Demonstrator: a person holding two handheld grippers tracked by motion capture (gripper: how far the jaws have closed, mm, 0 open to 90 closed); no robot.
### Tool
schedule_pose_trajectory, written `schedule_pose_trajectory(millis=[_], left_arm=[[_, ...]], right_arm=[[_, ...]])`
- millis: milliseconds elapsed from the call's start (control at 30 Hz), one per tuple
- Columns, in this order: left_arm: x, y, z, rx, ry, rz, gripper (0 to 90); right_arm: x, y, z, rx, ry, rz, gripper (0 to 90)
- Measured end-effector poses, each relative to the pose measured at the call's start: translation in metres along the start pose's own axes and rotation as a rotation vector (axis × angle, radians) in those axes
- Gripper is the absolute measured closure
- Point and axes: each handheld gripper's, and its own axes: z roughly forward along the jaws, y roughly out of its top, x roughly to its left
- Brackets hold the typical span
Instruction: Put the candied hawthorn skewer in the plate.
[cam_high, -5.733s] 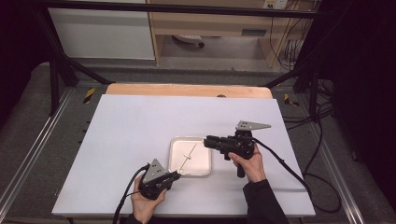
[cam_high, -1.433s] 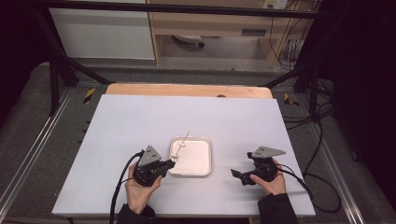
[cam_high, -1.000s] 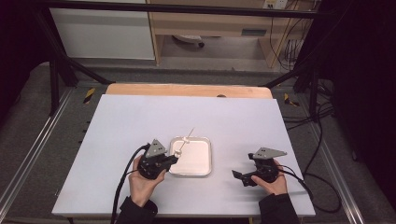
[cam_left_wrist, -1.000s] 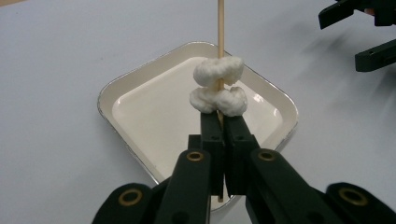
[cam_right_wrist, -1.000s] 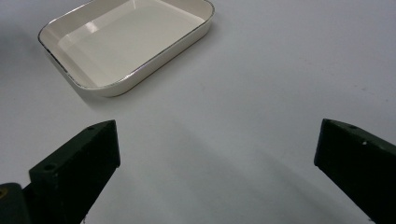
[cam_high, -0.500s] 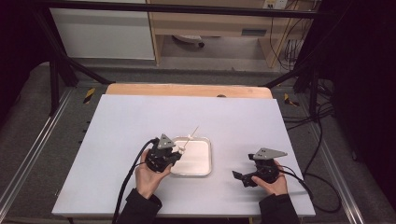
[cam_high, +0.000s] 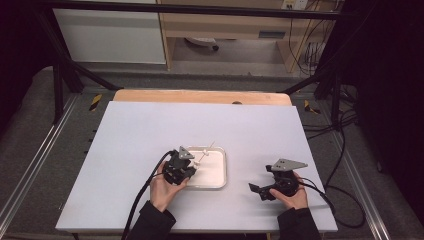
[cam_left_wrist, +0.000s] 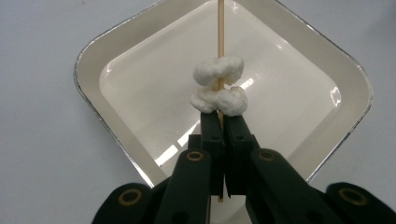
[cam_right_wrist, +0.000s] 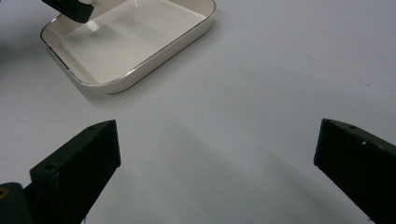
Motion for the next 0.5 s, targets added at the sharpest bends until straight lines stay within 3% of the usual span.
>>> schedule_pose_trajectory(millis=[300, 500], left_arm=[[-0.0032, -0.0007, 0.008, 0.057, -0.006, 0.017, 88.3], [-0.0037, -0.0001, 0.0089, 0.064, -0.001, 0.021, 88.0]], right_arm=[[0.0004, -0.0002, 0.0008, 0.0, 0.002, 0.0, 1.3], [0.0005, -0.0001, 0.0009, 0.0, 0.004, 0.002, 1.3]])
